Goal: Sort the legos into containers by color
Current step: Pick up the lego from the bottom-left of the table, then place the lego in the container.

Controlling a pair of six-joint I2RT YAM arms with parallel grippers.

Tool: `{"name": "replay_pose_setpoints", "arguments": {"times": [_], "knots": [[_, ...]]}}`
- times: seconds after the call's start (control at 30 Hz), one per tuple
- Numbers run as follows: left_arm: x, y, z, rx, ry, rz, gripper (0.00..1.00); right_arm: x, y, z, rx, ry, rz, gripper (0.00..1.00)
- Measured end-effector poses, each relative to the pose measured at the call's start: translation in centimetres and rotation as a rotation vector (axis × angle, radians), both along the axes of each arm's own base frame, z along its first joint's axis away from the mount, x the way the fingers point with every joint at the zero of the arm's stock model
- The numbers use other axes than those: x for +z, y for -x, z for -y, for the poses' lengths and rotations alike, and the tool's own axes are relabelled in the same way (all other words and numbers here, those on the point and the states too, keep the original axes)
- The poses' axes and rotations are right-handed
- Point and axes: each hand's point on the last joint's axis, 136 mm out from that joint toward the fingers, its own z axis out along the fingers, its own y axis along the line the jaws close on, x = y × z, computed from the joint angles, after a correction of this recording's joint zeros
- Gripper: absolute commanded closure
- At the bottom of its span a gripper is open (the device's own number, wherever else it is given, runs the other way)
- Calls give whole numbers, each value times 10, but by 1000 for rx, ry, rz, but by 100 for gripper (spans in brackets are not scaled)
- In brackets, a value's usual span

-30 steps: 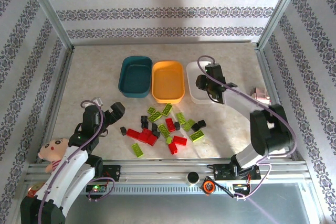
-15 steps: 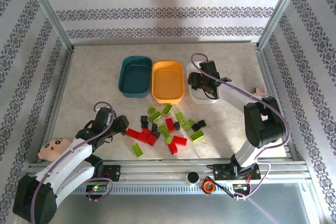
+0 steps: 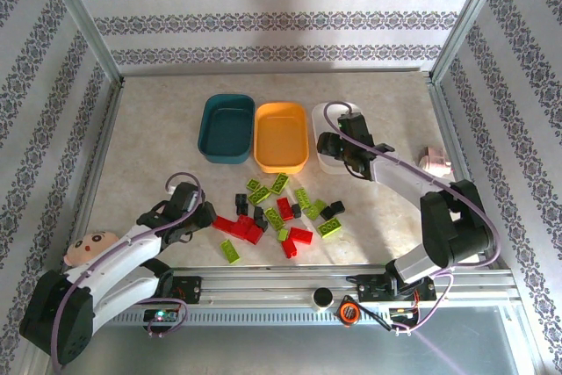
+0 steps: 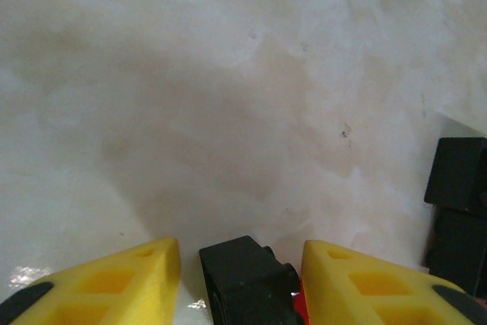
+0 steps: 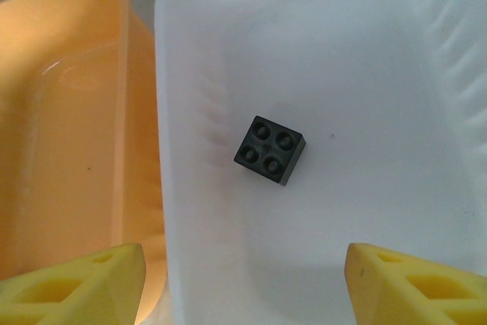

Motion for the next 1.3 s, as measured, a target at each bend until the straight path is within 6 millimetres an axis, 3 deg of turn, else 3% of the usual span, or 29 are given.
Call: {"name": "replay_pose_setpoints", "arguments": {"times": [0.3,0.47,0.57,0.63,0.77,0.9,1.03,1.1,1.3], "knots": [[0,-5,2,15,19,28,81,2,10,3,0,-4,14,30],[6,-6,4,10,33,44,86,1,20,9,-8,0,20,30],[29,-17,12,-12,57,87,86,7,29,14,-18,-5,41,30],[59,-35,24,-41,79,145,85,11,36,19,-31,-10,62,30],[111,-81,74,-148,115,231,86,11,53,30,-63,-24,83,30],[137,-135,153,-294,142,280,86,3,73,40,-94,-33,81,30],[143,-186,233,-409,189,306,86,-2,91,49,-118,-39,79,30],[141,-209,262,-440,217,316,86,-4,99,53,-125,-41,80,30],[120,-257,315,-489,273,320,81,-14,115,60,-139,-39,56,30]]}}
